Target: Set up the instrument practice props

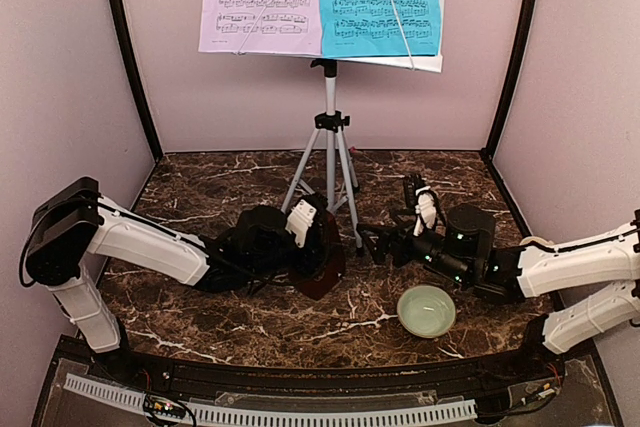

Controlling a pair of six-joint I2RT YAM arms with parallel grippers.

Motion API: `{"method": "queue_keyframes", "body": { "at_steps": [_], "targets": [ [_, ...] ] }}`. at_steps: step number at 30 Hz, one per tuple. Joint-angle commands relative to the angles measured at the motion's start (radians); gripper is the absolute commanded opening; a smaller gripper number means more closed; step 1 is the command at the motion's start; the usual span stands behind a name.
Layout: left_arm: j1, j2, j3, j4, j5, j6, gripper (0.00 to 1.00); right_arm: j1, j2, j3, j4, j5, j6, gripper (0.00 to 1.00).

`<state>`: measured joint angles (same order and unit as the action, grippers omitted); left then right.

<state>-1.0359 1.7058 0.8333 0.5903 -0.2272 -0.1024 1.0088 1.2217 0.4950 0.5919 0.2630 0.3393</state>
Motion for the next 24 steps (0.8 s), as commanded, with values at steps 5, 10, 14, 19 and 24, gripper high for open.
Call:
{"method": "queue_keyframes", "body": {
  "at_steps": [5, 10, 14, 19, 24],
  "targets": [
    [0.000, -0.049, -0.038, 0.100, 0.089, 0.001, 0.77, -0.065, 0.043, 0.100, -0.092, -0.140, 0.091, 0.98],
    [0.000, -0.126, -0.144, 0.164, 0.112, 0.007, 0.96, -0.070, 0.081, 0.167, -0.096, -0.193, 0.107, 1.00],
    [0.000, -0.203, -0.192, 0.142, 0.101, 0.014, 0.97, -0.072, 0.114, 0.230, -0.129, -0.208, 0.117, 1.00],
    [0.000, -0.288, -0.248, 0.143, 0.069, 0.009, 0.93, -0.072, 0.171, 0.307, -0.174, -0.241, 0.147, 1.00],
    [0.000, -0.296, -0.221, 0.121, 0.072, 0.028, 0.85, -0.078, 0.231, 0.356, -0.174, -0.317, 0.192, 1.00]
  ]
}}
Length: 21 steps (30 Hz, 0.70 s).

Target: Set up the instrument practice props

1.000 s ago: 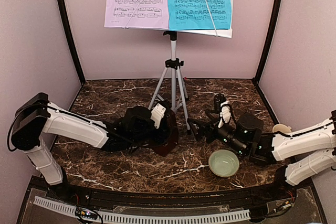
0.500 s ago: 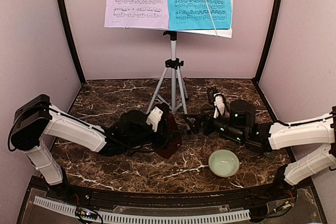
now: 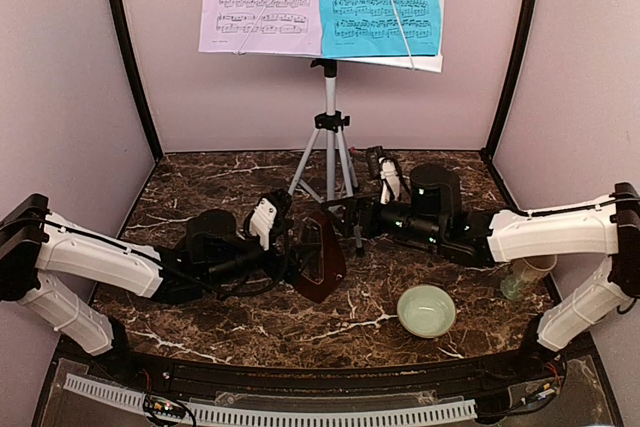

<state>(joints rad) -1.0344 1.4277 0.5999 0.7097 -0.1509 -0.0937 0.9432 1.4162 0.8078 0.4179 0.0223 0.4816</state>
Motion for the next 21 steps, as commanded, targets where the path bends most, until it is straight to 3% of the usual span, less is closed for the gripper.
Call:
{"method": "queue_keyframes", "body": {
  "at_steps": [1, 10, 21],
  "targets": [
    [-0.001, -0.014, 0.018, 0.003, -0.001, 0.022, 0.84, -0.019, 0.047, 0.046, 0.009, -0.096, 0.064, 0.99],
    [-0.001, 0.017, 0.028, 0.070, 0.007, 0.038, 0.78, -0.080, 0.134, 0.020, 0.185, -0.264, 0.287, 0.97],
    [-0.001, 0.039, 0.056, 0.073, -0.009, 0.051, 0.73, -0.083, 0.169, 0.021, 0.225, -0.310, 0.349, 0.94]
  ]
}}
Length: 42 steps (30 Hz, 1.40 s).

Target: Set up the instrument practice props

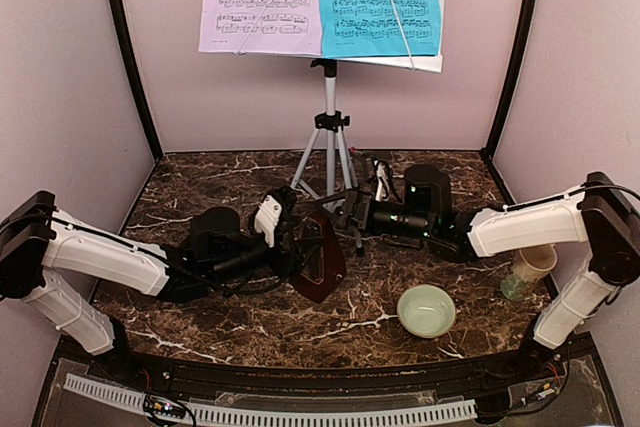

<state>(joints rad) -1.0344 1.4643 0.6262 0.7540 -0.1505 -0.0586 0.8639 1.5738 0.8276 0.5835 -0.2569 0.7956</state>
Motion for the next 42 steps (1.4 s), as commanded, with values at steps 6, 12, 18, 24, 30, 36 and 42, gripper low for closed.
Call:
{"method": "queue_keyframes", "body": {
  "at_steps": [6, 12, 18, 24, 30, 36, 42],
  "targets": [
    [-0.001, -0.001, 0.039, 0.029, -0.023, 0.022, 0.69, -0.003, 0.069, -0.013, 0.071, -0.024, 0.058, 0.89],
    [-0.001, -0.016, 0.029, 0.030, -0.028, 0.031, 0.61, -0.003, 0.086, -0.032, 0.079, 0.002, 0.078, 0.84],
    [-0.001, -0.026, 0.018, 0.032, -0.030, 0.037, 0.48, -0.003, 0.091, -0.057, 0.079, 0.015, 0.092, 0.81],
    [-0.003, -0.049, -0.007, 0.026, -0.017, 0.040, 0.32, -0.004, 0.094, -0.083, 0.059, 0.043, 0.058, 0.80],
    [-0.003, -0.069, -0.055, 0.024, 0.015, 0.068, 0.23, -0.005, 0.123, -0.099, 0.044, 0.072, 0.032, 0.78],
    [-0.003, -0.078, -0.098, 0.058, 0.039, 0.124, 0.13, -0.009, 0.152, -0.113, 0.040, 0.086, 0.018, 0.77],
    [-0.003, -0.100, -0.128, 0.092, 0.066, 0.171, 0.09, -0.017, 0.163, -0.125, 0.029, 0.093, 0.000, 0.76]
  ]
}}
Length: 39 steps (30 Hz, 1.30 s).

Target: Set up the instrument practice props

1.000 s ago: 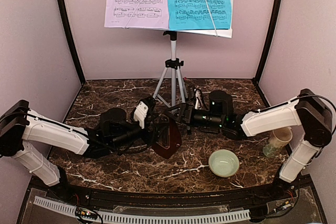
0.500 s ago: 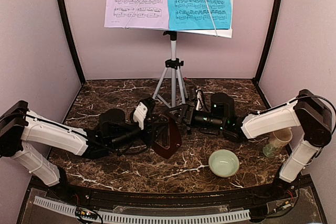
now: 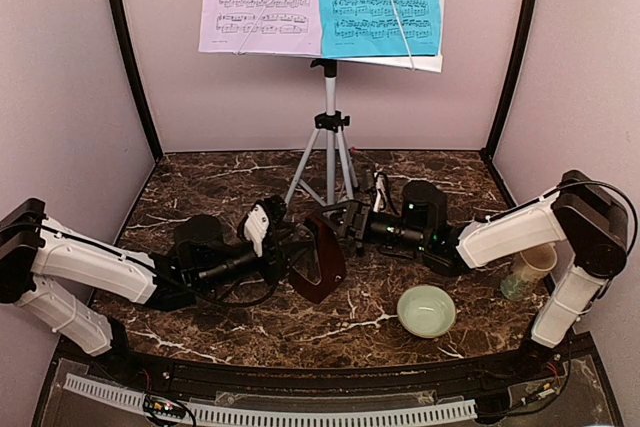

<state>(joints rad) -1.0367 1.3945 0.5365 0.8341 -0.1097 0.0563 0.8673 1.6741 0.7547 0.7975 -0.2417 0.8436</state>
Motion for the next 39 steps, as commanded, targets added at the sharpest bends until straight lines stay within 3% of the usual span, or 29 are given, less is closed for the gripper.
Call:
{"method": "queue_keyframes", "body": {
  "at_steps": [1, 7, 14, 18, 23, 25, 29, 39],
  "targets": [
    [0.000, -0.039, -0.044, 0.018, 0.021, 0.047, 0.09, -0.022, 0.061, -0.055, -0.188, 0.078, -0.051, 0.76],
    [0.007, -0.195, -0.067, -0.057, -0.054, -0.055, 0.06, -0.022, 0.039, -0.037, -0.211, 0.067, -0.083, 0.76],
    [0.103, -0.317, 0.020, -0.433, -0.168, -0.184, 0.06, -0.019, 0.026, 0.002, -0.207, 0.022, -0.104, 0.80],
    [0.240, -0.260, 0.131, -0.766, -0.196, -0.322, 0.03, -0.012, 0.024, 0.031, -0.204, 0.005, -0.115, 0.81],
    [0.406, -0.184, 0.197, -0.908, -0.082, -0.341, 0.02, -0.004, 0.014, 0.071, -0.210, -0.030, -0.139, 0.85],
    [0.501, -0.138, 0.228, -0.947, -0.023, -0.342, 0.02, -0.004, 0.007, 0.085, -0.216, -0.036, -0.151, 0.87],
    [0.588, -0.032, 0.275, -0.979, 0.031, -0.339, 0.00, -0.005, -0.004, 0.125, -0.251, -0.043, -0.186, 0.89],
    [0.638, 0.194, 0.373, -0.959, 0.009, -0.330, 0.00, -0.005, -0.030, 0.248, -0.366, -0.045, -0.277, 0.93]
  ]
}}
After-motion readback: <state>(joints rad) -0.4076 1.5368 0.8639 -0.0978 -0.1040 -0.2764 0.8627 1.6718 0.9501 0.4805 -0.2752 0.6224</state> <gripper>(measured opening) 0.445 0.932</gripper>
